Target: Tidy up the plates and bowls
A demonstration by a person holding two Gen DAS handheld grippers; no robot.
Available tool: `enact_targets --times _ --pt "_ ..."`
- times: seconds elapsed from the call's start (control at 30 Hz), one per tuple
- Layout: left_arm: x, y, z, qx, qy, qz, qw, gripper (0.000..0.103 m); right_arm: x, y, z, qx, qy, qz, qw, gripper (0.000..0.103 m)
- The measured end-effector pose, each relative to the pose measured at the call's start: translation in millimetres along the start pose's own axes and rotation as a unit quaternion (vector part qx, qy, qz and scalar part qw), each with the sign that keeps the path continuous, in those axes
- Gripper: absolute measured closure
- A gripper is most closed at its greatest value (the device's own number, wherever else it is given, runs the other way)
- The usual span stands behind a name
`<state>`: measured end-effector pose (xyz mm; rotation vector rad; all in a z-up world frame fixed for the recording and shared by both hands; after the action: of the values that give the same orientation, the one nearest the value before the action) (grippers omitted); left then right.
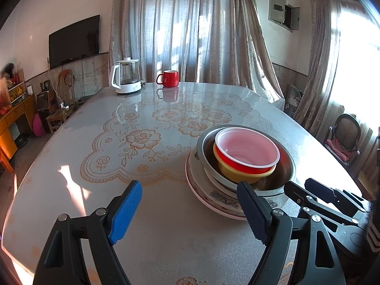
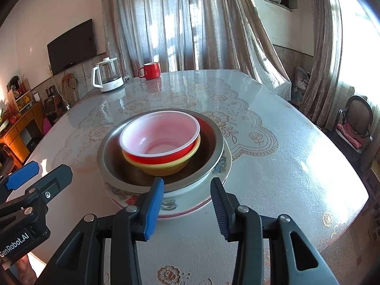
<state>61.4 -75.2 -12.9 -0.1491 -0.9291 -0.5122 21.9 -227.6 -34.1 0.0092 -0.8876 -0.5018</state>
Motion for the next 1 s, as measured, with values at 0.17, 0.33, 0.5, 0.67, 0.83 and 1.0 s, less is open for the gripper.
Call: enact_targets --times 0.17,0.33,0.5,0.67,0.83,1.0 --pt "-0.1 0.8 0.5 0.002 -0.001 0.001 1.0 0.02 -0.3 0.2 -0.4 0.0 -0.001 0.001 1.0 0.062" --pt "-0.9 1.2 0.3 0.003 -0.002 0.001 1.0 0.017 -0.6 0.1 -0.8 -0.001 0.0 0.001 1.0 0.062" --pt "-0.7 2.1 0.9 0.005 0.0 0.001 1.0 0.014 -0.5 0.3 -0.7 0.0 0.0 0.001 1.0 0.062" --pt "-1.0 7.2 0.0 0.013 0.004 0.008 0.9999 0.012 -0.4 0.3 -0.7 -0.001 -0.001 0.001 1.0 0.062" --pt "-2.5 13.3 -3.5 0.019 0.01 0.013 0.9997 0.012 -0.3 0.1 -1.1 -0.001 -0.001 0.0 1.0 0.062" --pt "-2.7 15.3 -4.3 0.021 0.011 0.019 0.9995 0.005 0.9 -3.5 -1.7 -0.004 -0.003 -0.002 1.0 0.062"
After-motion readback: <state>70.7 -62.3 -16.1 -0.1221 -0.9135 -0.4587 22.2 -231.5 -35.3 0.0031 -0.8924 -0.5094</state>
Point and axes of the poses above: each gripper's, at about its wrist camera, not at the fingertips, and z roughly against the way its jaws point, y to its left, x to its top, the point moved 7 cm from there along -z, roughly the way its jaws point, and after that the axes turned 12 degrees about -z, right-handed, at the moved point
